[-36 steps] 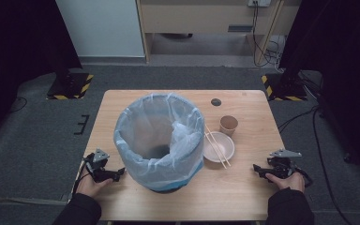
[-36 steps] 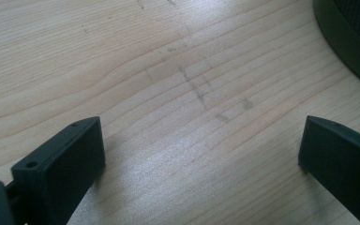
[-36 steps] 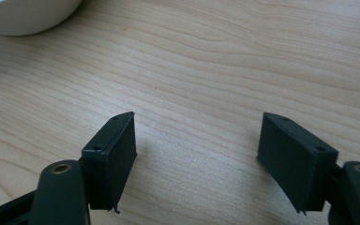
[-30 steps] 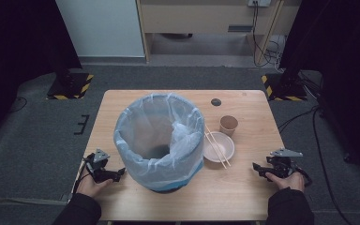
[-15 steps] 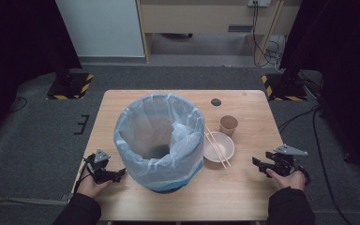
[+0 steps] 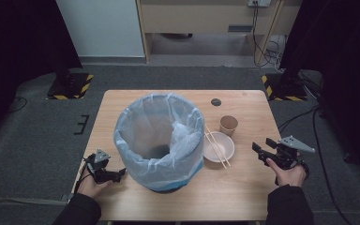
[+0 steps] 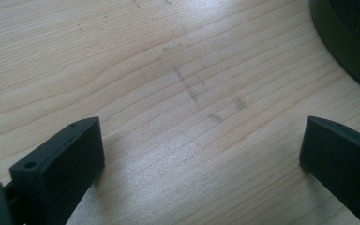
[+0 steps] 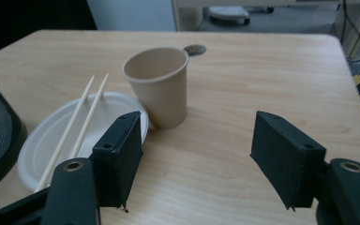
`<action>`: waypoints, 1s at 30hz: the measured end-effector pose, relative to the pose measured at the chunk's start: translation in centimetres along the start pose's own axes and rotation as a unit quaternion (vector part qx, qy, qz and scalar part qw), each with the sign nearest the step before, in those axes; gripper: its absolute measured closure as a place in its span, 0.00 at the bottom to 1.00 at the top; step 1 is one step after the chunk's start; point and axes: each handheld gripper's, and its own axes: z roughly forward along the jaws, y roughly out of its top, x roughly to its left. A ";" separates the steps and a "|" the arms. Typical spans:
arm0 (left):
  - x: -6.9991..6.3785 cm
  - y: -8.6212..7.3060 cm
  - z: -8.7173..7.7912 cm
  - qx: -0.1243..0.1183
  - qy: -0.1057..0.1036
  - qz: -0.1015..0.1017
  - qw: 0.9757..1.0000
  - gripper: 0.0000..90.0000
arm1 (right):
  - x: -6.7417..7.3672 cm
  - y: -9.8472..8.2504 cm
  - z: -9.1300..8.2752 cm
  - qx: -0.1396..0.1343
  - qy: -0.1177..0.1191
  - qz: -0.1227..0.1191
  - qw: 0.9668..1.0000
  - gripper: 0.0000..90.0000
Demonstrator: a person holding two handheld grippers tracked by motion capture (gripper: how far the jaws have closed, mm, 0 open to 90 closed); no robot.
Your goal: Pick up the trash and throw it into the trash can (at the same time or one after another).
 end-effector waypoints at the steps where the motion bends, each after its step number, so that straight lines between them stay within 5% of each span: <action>1: 0.0 0.0 0.0 0.000 0.000 0.000 1.000 0.00 | 0.0 0.2 0.0 -0.005 -0.002 0.001 1.000 0.39; 12: -0.1 0.0 0.0 -0.001 0.000 -0.001 1.000 0.00 | 0.5 2.6 0.4 -0.049 -0.016 -0.005 0.999 0.43; 30: -0.1 0.0 0.0 0.000 0.002 -0.003 1.000 0.00 | 1.4 6.2 3.0 -0.054 -0.029 -0.036 0.997 0.46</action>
